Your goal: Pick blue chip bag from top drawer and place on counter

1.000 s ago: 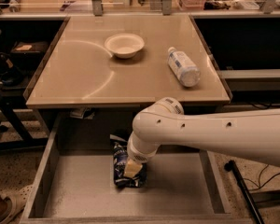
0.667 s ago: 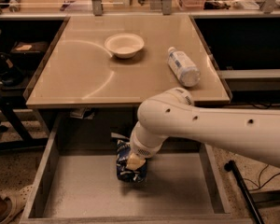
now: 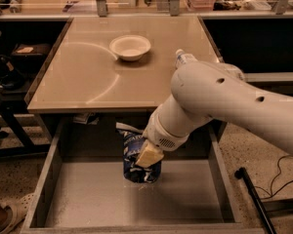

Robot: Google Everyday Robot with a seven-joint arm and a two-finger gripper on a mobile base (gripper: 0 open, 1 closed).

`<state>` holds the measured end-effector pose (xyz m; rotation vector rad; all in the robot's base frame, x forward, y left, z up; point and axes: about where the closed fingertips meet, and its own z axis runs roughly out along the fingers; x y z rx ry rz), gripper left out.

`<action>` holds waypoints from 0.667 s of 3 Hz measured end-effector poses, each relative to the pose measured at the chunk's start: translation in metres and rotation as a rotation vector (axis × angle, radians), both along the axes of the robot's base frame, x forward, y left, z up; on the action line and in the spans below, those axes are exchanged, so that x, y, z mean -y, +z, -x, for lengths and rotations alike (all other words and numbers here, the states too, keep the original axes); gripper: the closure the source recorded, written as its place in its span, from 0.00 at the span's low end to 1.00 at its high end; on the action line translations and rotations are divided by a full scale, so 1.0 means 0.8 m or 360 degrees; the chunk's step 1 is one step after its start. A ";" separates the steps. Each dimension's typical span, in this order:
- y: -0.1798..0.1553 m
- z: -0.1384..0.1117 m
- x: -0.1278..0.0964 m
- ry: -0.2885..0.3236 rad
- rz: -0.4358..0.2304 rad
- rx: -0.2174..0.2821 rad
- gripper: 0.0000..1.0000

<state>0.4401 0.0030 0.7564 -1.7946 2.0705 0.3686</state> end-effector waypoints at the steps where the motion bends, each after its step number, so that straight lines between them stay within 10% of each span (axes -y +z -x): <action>1: 0.049 0.016 0.000 0.0057 -0.0061 0.0034 1.00; 2: 0.099 0.028 -0.002 0.0123 -0.0103 0.0115 1.00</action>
Offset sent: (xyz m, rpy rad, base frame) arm -0.0321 0.0030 0.1260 0.1000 -0.1312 0.1265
